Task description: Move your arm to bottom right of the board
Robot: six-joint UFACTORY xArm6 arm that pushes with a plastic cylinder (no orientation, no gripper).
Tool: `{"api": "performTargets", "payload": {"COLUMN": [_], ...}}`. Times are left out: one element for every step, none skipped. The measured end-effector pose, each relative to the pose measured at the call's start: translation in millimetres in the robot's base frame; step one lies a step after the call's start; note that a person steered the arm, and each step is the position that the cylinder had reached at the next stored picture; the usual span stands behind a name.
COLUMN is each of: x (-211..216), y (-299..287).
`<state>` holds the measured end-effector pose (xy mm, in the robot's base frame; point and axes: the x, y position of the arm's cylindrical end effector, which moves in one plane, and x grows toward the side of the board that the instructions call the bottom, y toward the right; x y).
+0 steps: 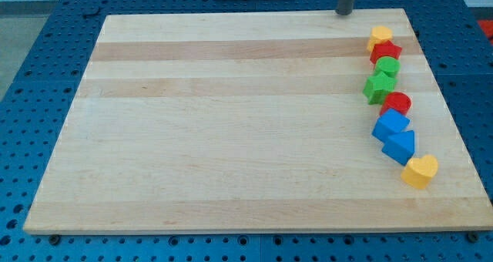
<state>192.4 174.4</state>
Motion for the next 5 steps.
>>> {"api": "performTargets", "payload": {"x": [-0.2,-0.3,-0.6,-1.2,-1.4], "y": [0.6,4.3,4.3,6.0,50.6]}}
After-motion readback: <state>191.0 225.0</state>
